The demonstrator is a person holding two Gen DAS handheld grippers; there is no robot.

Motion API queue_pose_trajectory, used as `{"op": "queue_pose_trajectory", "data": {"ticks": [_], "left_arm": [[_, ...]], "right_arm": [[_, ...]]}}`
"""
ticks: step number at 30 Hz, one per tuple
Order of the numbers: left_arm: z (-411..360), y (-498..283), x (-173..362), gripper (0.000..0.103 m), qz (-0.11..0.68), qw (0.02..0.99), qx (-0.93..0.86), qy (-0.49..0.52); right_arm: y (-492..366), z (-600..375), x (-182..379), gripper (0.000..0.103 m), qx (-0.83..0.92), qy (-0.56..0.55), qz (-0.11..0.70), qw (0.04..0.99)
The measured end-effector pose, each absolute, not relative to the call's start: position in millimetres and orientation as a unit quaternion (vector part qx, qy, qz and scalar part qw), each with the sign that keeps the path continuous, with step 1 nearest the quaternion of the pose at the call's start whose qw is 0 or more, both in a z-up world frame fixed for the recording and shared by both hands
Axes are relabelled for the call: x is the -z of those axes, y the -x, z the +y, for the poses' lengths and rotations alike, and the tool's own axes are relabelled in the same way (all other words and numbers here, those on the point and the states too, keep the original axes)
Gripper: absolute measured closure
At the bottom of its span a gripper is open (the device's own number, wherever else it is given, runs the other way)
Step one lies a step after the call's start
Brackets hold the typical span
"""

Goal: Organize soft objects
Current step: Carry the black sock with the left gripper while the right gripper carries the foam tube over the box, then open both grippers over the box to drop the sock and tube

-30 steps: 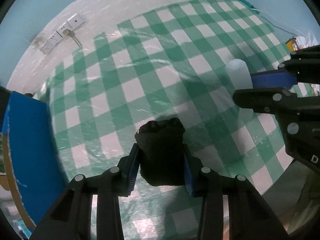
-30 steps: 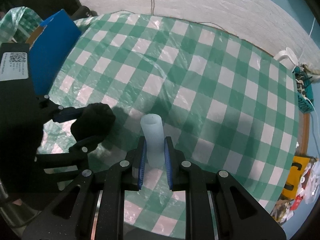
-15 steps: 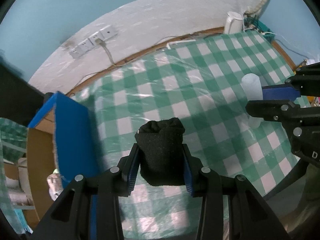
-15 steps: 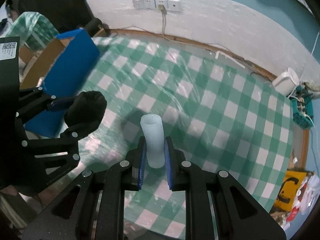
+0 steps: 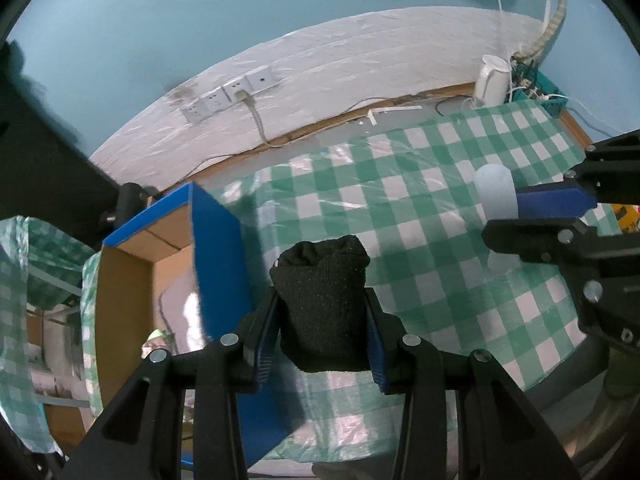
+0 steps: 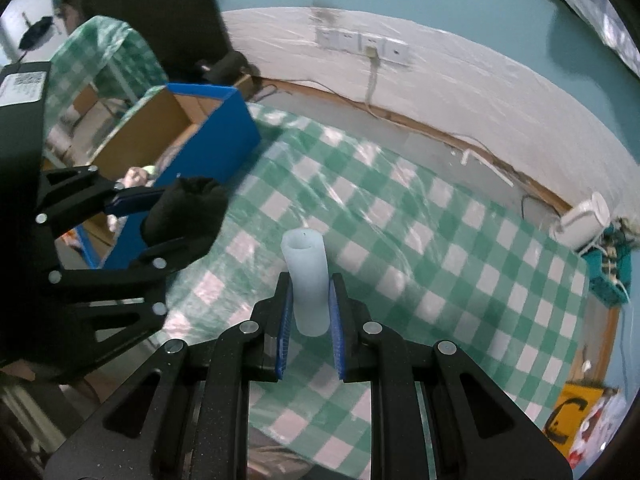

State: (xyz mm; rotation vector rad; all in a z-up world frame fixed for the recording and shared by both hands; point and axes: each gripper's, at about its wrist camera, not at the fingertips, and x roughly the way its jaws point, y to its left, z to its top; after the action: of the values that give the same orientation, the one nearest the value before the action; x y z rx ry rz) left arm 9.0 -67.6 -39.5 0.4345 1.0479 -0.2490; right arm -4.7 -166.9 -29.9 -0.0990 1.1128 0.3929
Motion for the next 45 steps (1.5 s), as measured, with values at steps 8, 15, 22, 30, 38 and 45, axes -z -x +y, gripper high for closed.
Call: {"op": "queue_pose_trajectory", "data": {"ticks": [8,15,22,30,38,45], "left_arm": [[-30.3,-12.5,28.4,0.063,0.494,0.845,0.094,-0.181],[5.0,-13.6,18.0,0.063,0.488,0.855,0.074,-0.159],[42.8,-17.1,18.0,0.063,0.489,0.86,0.046,-0.139],[85.0,-19.4,27.3,0.063,0.499,0.859,0.017,-0.117],[130.5,-23.6,34.6,0.063,0.507,0.857,-0.015,-0.092],[164.7,-28.3,49.6,0.063,0.521,0.849,-0.04,-0.073]], "right_arm": [[0.0,-128.5,18.0,0.087,-0.216,0.064,0.513,0.828],[-8.4,-95.6,13.1,0.087,-0.234,0.078,0.51,0.824],[-18.5,-57.4,11.6,0.087,-0.254,0.093,0.509,0.818],[-30.8,-17.0,15.3,0.087,-0.272,0.106,0.512,0.808],[-42.2,26.4,21.6,0.087,-0.29,0.118,0.515,0.798],[-53.5,58.3,33.0,0.087,-0.301,0.123,0.526,0.786]]}}
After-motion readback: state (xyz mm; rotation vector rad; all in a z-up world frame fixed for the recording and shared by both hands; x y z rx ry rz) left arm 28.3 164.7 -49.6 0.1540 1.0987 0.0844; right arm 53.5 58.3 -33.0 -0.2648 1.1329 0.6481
